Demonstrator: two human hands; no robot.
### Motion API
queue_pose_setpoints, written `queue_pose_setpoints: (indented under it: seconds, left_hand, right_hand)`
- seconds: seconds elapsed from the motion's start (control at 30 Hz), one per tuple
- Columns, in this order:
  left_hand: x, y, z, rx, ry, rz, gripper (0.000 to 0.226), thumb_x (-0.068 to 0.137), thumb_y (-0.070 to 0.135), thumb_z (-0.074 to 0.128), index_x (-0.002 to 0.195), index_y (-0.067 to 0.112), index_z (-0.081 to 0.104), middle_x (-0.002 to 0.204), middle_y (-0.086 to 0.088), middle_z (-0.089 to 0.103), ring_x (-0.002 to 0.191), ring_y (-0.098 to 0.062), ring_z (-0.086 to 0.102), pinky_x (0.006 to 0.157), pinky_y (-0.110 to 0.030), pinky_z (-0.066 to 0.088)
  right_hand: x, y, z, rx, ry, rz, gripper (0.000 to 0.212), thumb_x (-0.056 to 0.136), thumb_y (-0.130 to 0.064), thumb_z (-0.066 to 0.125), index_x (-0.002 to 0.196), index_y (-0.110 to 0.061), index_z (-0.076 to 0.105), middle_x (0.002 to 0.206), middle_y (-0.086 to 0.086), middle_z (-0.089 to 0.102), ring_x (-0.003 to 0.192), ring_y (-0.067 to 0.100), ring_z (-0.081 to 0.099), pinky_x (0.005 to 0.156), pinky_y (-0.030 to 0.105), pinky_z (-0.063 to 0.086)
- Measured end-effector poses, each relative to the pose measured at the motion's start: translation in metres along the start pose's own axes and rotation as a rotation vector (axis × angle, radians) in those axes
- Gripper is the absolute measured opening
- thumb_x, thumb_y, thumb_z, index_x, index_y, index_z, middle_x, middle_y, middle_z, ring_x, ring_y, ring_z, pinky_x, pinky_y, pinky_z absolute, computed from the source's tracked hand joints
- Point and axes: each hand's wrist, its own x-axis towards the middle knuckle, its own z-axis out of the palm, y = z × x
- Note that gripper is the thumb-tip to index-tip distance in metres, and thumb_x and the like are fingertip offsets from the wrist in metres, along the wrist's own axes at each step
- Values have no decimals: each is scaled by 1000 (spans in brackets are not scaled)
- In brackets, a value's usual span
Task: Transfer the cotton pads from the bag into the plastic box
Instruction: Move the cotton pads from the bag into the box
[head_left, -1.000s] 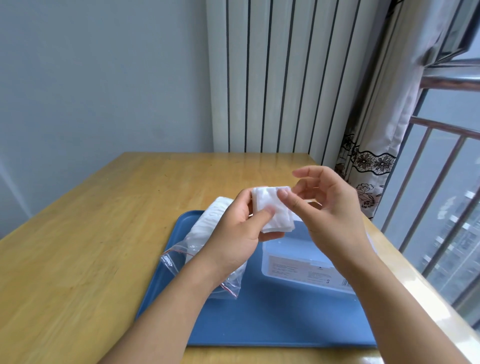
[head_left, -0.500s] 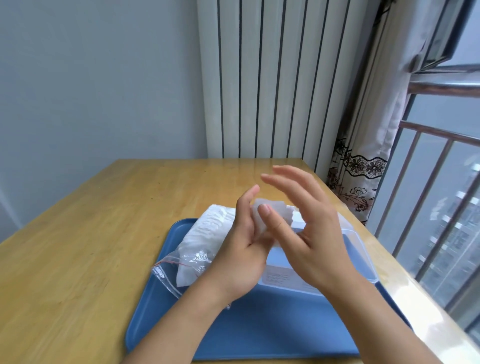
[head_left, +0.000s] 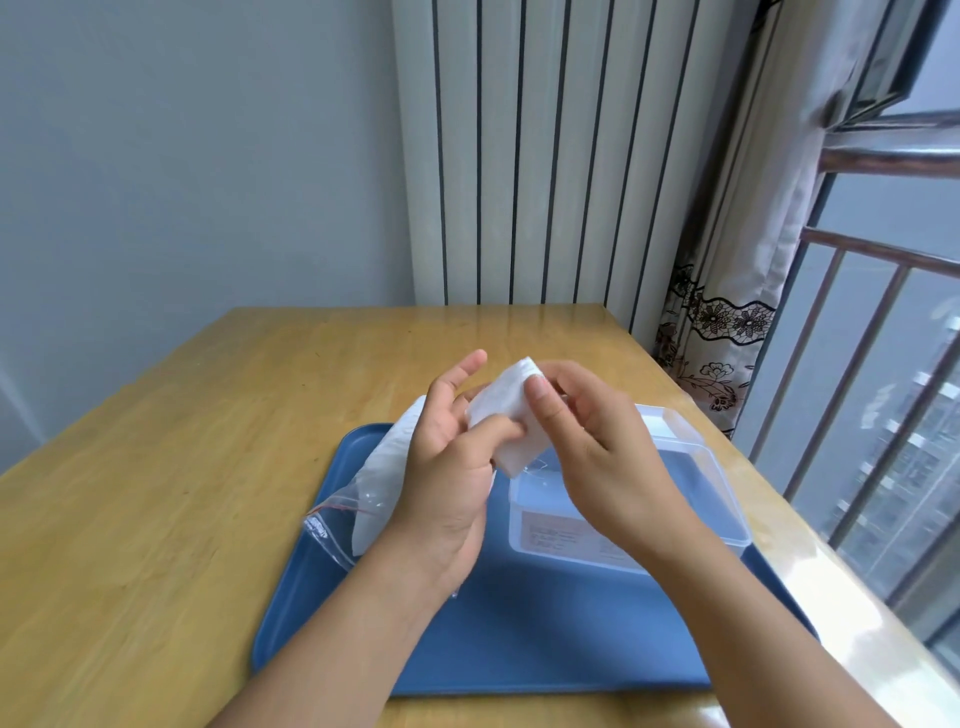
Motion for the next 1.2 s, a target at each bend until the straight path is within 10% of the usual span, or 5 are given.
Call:
queue_pose_setpoints:
  seconds: [0.13, 0.43, 0.77, 1.07, 1.2]
  left_hand:
    - [-3, 1, 1, 22, 5, -13, 61, 68, 5, 57, 121, 34, 65, 129, -12, 64, 111, -25, 64, 107, -42, 49]
    - [-9, -5, 7, 92, -46, -7, 77, 60, 2, 53, 129, 35, 56, 133, -5, 59, 120, -21, 62, 96, -33, 54]
    - [-6, -7, 9, 165, -62, 37, 71, 68, 1, 51, 129, 37, 55, 132, -10, 55, 104, -17, 62, 80, -22, 55]
    - [-9, -9, 9, 251, -100, 109, 70, 73, -5, 55, 128, 38, 53, 128, -5, 61, 122, -24, 62, 94, -34, 56]
    - [-5, -4, 5, 67, -93, 25, 65, 76, 0, 58, 134, 29, 50, 131, -12, 65, 121, -27, 65, 103, -40, 53]
  right_hand:
    - [-3, -6, 2, 207, 52, 159, 61, 94, -71, 40, 134, -29, 58, 123, -18, 66, 115, -13, 56, 95, 16, 43]
    - [-11, -14, 10, 253, 1, 242, 99, 70, -93, 26, 152, -39, 36, 152, -21, 45, 141, -9, 34, 122, 35, 26]
    - [-4, -11, 7, 193, 155, 154, 47, 86, -74, 28, 108, -46, 59, 111, -9, 66, 103, -17, 55, 83, 2, 39]
    - [-5, -8, 11, 220, 103, 84, 49, 91, -68, 32, 113, -36, 63, 108, -7, 71, 110, 1, 63, 87, 17, 49]
    - [2, -8, -12, 194, -88, 137, 49, 82, -60, 63, 118, -27, 68, 112, -4, 73, 108, 13, 68, 94, 30, 55]
